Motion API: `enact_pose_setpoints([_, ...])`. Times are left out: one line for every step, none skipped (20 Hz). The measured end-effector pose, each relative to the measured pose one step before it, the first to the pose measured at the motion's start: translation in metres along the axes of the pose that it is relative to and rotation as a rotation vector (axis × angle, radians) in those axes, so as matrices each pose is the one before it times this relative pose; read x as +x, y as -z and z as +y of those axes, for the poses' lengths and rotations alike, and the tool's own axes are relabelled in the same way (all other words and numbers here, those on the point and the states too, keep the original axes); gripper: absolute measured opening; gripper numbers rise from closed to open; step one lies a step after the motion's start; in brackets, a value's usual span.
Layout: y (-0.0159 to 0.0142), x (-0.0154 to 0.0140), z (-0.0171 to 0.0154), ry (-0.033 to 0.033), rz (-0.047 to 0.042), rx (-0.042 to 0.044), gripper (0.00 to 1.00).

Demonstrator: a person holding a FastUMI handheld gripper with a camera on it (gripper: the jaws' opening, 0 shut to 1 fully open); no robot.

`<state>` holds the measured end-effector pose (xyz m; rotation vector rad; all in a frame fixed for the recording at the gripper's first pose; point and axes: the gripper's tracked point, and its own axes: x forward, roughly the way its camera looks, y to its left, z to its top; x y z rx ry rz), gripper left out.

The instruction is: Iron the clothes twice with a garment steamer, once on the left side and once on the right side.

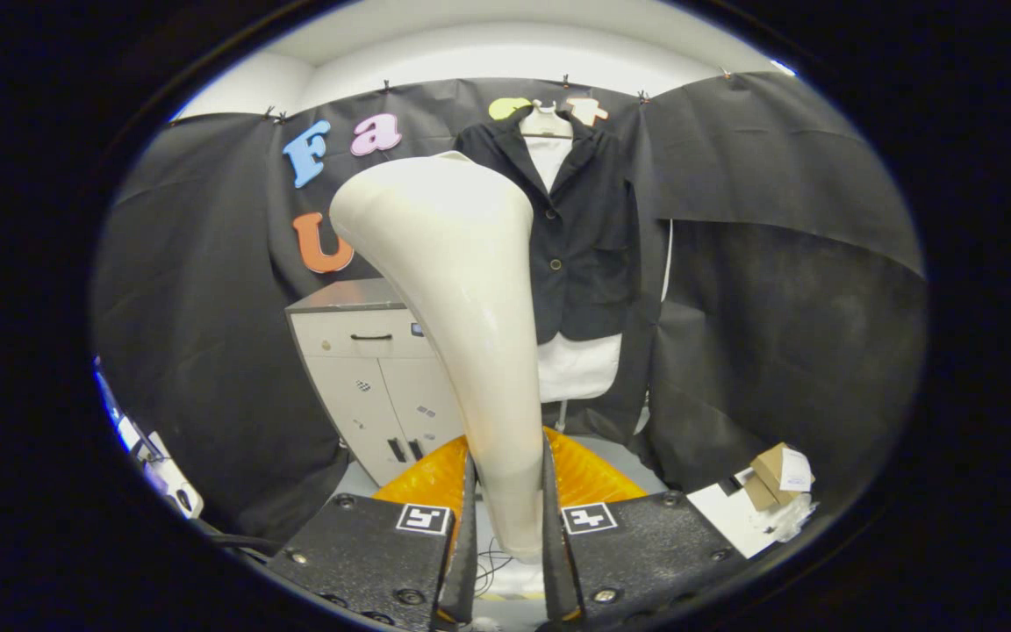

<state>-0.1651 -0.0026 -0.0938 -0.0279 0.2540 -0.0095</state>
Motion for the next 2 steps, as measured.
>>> enact_pose_setpoints([0.00099,-0.00035,0.00173,-0.00614,0.00568,0.00021,0.33])
enact_pose_setpoints([0.00179,0.00007,0.00105,-0.00480,0.00490,-0.00290,0.33])
